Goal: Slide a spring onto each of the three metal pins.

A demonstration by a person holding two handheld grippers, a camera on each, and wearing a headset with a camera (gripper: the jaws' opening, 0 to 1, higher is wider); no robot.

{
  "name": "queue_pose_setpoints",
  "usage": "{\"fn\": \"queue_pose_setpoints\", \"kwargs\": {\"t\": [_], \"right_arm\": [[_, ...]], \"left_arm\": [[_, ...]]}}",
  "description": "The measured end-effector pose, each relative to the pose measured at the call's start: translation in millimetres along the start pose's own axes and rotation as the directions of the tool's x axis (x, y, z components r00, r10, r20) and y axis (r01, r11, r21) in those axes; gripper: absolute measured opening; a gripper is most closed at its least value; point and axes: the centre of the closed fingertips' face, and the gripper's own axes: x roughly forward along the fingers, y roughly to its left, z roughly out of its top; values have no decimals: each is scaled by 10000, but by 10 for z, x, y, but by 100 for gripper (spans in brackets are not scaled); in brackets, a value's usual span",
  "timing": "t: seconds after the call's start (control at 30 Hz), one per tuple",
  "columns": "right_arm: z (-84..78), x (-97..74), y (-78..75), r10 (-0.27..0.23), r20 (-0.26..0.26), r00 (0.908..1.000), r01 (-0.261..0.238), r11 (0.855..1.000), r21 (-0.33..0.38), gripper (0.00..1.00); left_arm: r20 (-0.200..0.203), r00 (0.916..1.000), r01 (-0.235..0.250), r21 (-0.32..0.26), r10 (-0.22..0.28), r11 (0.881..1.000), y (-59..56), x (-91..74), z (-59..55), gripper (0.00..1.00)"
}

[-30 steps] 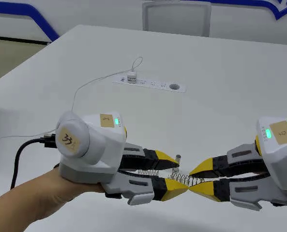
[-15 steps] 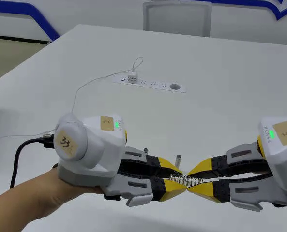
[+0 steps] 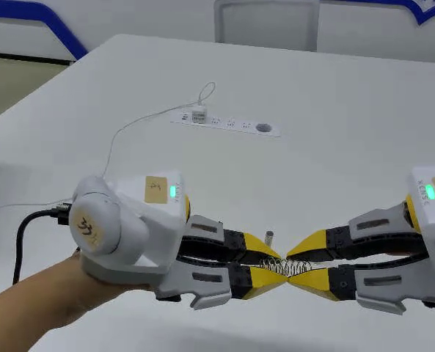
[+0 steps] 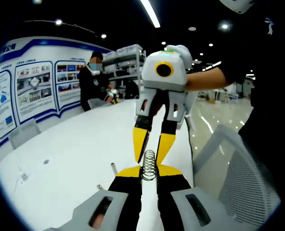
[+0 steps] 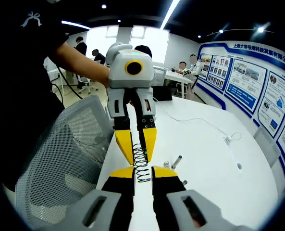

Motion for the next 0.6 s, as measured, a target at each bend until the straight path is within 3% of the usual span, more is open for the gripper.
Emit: {"fn": "queue_pose_setpoints", "kwargs": {"t": [0.1, 0.33, 0.6], "right_arm": [[-59, -4, -4, 22, -232, 9997, -20, 10000, 94, 16], [-66, 12, 18, 149, -156, 9998, -148, 9998, 94, 12], [-55, -5, 38, 401, -204, 9990, -401, 9992, 4, 11]], "left_arm": [[97, 9999, 109, -8, -109, 9999, -24, 1, 24, 9], [35, 9999, 164, 38, -165, 9999, -26, 1, 17, 9], [-336, 9993, 193, 374, -180, 9991, -33, 30, -37, 10]]}}
